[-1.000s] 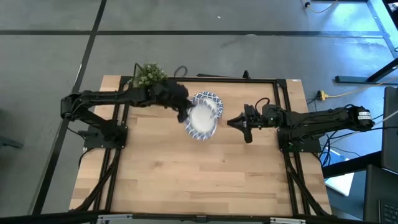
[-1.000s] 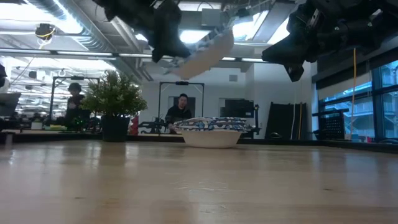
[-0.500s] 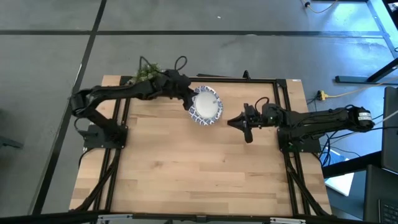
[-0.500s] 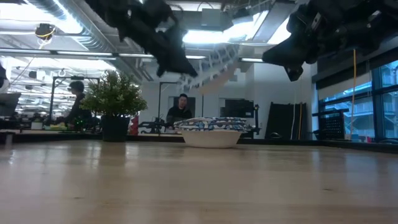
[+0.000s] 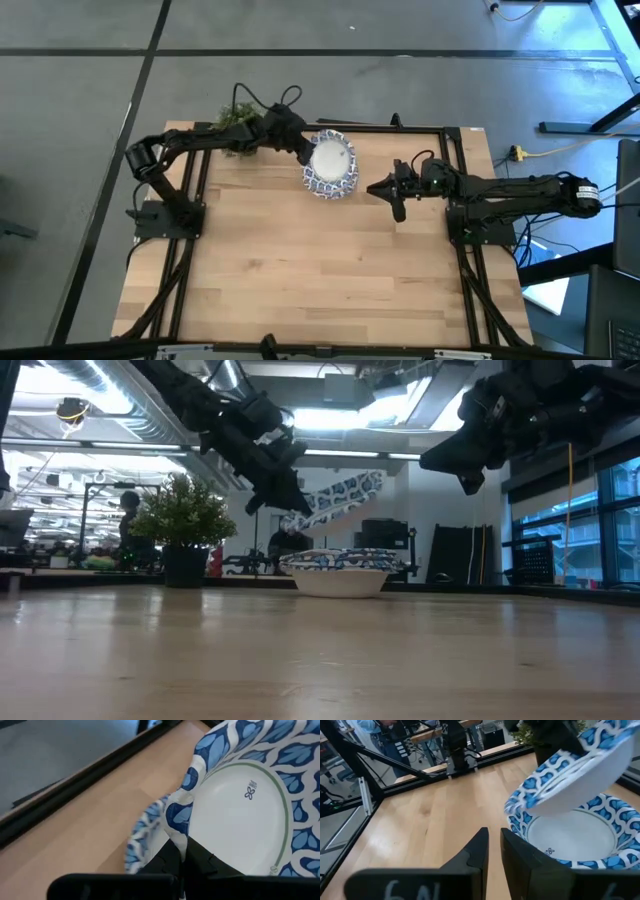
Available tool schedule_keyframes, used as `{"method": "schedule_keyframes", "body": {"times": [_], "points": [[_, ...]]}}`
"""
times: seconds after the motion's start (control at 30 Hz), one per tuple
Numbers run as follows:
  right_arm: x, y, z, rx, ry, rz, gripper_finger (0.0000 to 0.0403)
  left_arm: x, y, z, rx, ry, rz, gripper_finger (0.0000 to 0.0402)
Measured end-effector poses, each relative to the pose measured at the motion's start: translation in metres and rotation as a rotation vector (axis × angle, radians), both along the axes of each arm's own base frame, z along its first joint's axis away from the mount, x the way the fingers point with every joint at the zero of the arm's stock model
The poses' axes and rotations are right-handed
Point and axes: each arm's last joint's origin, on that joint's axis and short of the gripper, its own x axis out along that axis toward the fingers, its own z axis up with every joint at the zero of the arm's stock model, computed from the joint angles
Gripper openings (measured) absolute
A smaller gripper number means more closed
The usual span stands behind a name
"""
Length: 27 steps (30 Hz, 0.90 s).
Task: Nest bowls inside each other
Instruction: Stack the white bowl on the other white bowl
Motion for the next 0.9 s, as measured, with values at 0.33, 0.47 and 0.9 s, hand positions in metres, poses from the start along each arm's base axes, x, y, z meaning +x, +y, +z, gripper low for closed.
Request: {"method": "schedule_keyframes", "body": {"times": [0.33,0.47,0.9], "points": [[-0.002,-0.008,-0.001,0.009,0.008,-0.009,0.0051,0.022,0.013,0.045,0.012,0.175,-0.058,0.0000],[-0.003,-0.008,-0.001,0.017,0.008,0.016,0.0051,0.030,0.020,0.041,-0.053,0.311,-0.109,0.0000],[-0.003,-0.008,-0.001,-0.003,0.013,0.021,0.0051,0.040,0.035,0.010,-0.223,0.376,-0.190,0.0000]]}}
